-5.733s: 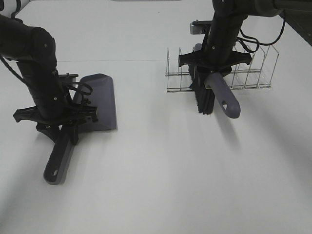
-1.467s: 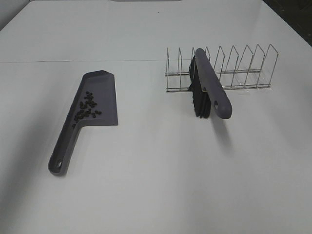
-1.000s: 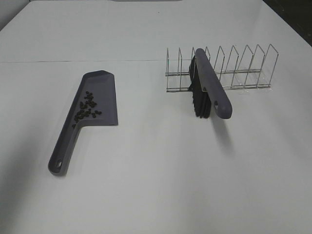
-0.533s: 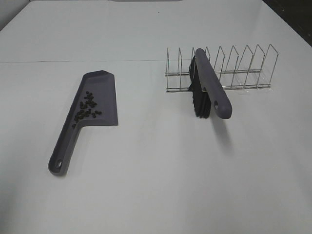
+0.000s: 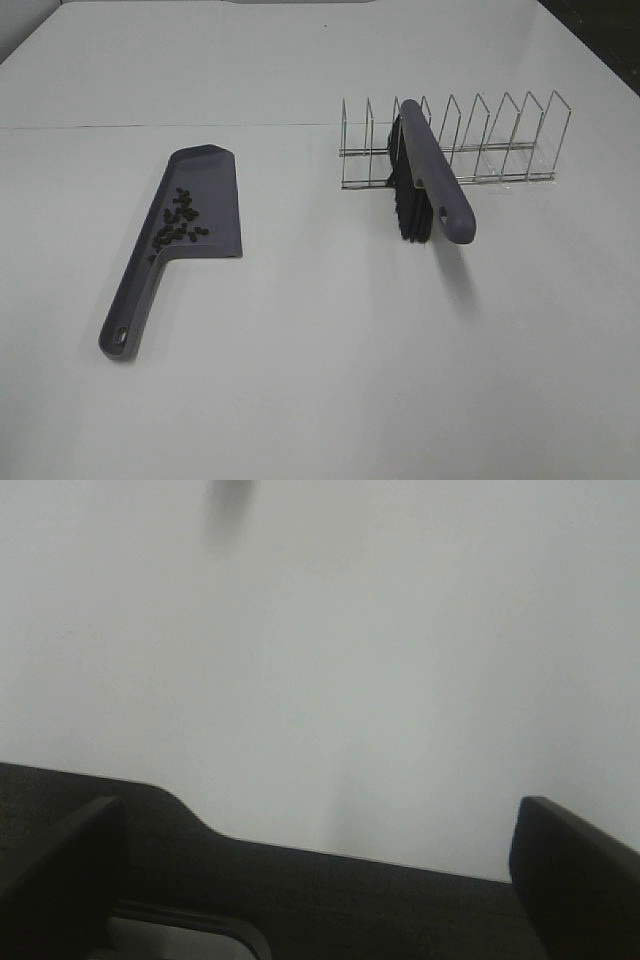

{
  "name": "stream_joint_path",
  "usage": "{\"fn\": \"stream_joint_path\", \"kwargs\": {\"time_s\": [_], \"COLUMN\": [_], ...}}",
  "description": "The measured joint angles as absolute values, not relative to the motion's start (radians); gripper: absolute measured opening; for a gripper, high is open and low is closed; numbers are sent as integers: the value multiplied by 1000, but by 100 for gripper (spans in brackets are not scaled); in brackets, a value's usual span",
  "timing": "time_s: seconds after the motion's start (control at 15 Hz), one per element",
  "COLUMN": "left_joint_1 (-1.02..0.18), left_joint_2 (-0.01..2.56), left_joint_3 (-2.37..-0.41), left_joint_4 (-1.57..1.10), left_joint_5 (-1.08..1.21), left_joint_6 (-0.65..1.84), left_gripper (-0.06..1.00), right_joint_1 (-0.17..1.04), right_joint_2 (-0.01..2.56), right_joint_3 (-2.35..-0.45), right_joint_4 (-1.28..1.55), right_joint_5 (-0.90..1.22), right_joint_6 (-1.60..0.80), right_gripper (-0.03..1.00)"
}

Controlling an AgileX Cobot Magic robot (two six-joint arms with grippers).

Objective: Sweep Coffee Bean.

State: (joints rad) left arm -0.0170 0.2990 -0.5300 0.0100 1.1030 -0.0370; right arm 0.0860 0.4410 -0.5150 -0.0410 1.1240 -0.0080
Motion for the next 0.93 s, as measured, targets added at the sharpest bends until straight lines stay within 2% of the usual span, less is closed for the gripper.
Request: {"fn": "stream_joint_path", "kwargs": {"time_s": [0.73, 0.93], "left_joint_1": [-17, -17], "left_joint_2": [25, -3], "left_joint_3": [-525, -525], "left_joint_4": [0, 0], "left_joint_5": [1077, 1077], "left_joint_6": [-37, -37], "left_gripper": [81, 81], "right_joint_1": [86, 86], "right_joint_2": [20, -4], "right_joint_3": [-466, -466], "right_joint_4": [15, 15], "right_joint_5": [1109, 1109], "right_joint_6": [-8, -8], "right_gripper": [97, 97]}}
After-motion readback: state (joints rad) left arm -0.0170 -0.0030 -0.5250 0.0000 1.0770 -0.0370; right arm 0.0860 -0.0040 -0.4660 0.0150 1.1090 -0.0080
